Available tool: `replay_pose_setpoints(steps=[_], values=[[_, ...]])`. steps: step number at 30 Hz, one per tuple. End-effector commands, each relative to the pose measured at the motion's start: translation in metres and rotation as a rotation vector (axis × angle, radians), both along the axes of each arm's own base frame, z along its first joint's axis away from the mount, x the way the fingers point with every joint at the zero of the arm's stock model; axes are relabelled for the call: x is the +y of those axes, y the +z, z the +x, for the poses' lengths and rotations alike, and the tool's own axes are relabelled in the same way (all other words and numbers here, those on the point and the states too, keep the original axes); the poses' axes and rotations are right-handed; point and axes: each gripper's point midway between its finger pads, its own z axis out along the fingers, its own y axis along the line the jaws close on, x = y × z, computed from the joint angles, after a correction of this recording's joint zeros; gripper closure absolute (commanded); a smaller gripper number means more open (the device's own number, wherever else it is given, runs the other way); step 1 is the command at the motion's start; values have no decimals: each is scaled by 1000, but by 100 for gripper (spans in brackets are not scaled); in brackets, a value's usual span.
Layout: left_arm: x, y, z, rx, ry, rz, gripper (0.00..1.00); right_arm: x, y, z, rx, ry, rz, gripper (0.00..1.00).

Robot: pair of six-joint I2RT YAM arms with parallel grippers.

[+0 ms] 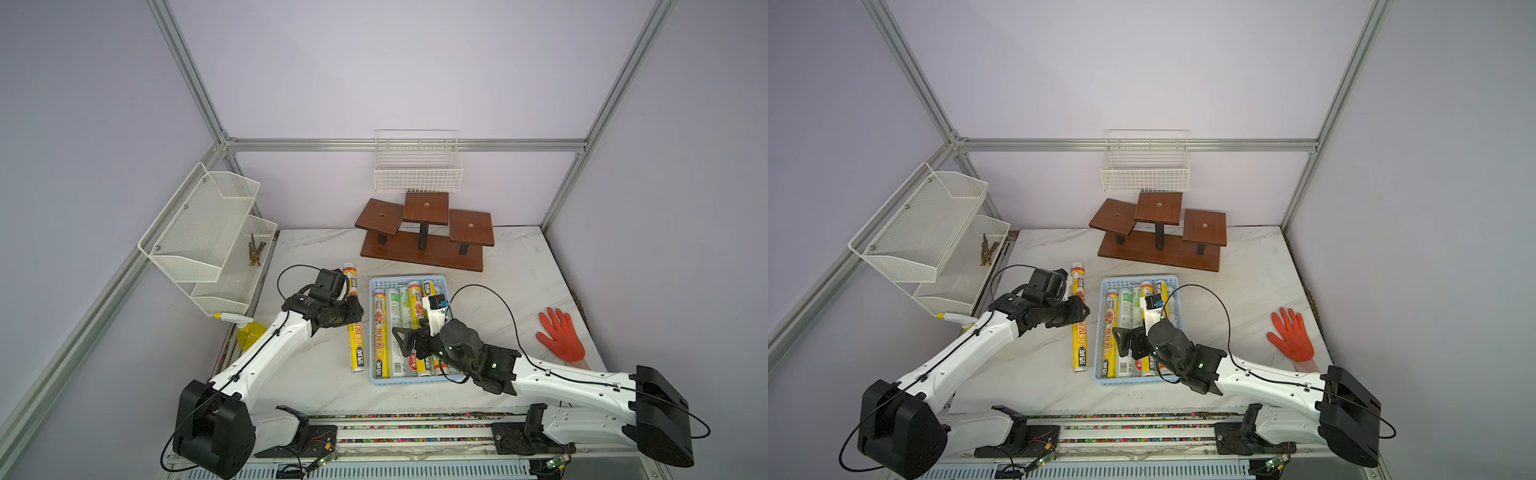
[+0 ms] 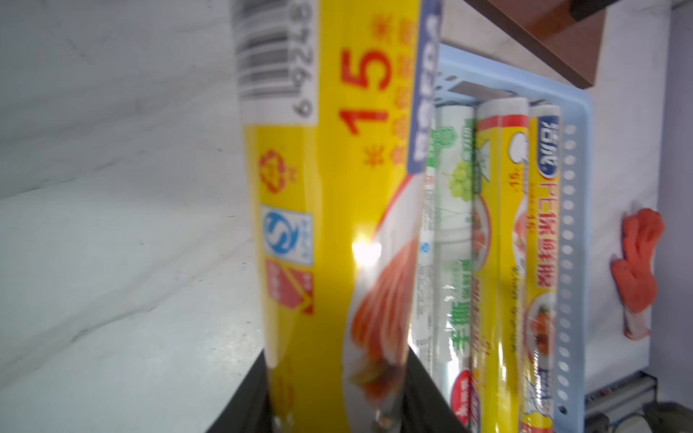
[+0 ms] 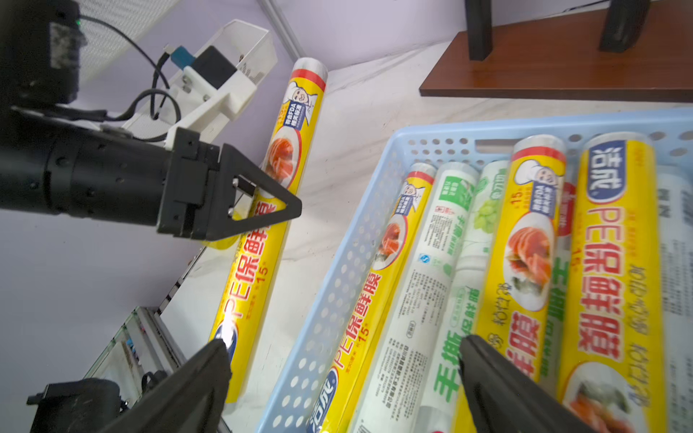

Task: Put the plastic wrap into the basket
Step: Pick up the plastic wrap from the center of the board, then place the plastic wrap in the basket.

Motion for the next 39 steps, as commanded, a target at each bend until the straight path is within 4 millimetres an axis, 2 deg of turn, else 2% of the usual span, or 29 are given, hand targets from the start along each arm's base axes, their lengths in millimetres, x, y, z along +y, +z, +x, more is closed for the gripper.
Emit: replay_pose_setpoints(steps=[1, 5, 9, 15, 17, 25, 30, 34, 39], values=[[-35, 48, 13, -119, -42, -140, 74, -30, -4, 14, 2, -117, -45, 1], [-60, 52, 14, -116, -88, -172, 75, -49, -11, 19, 45, -159, -38, 1], [-87, 47, 14, -98, -120, -199, 75, -67, -20, 23, 95, -191, 9, 1], [-110, 31, 16, -59, -96, -218, 75, -80, -12, 17, 71, -185, 75, 1], [-111, 20, 19, -28, -61, -207, 73, -79, -10, 14, 65, -171, 103, 1], [-112, -4, 16, 34, -8, -215, 73, -70, -14, 6, 98, -107, 124, 1], [-121, -13, 14, 66, -61, -191, 73, -58, -19, 3, 126, -55, 140, 1], [-121, -22, 11, 85, -95, -107, 72, -48, -24, 2, 157, -16, 130, 1], [-125, -28, 9, 106, -122, -70, 71, -44, -32, 4, 186, -18, 118, 1]])
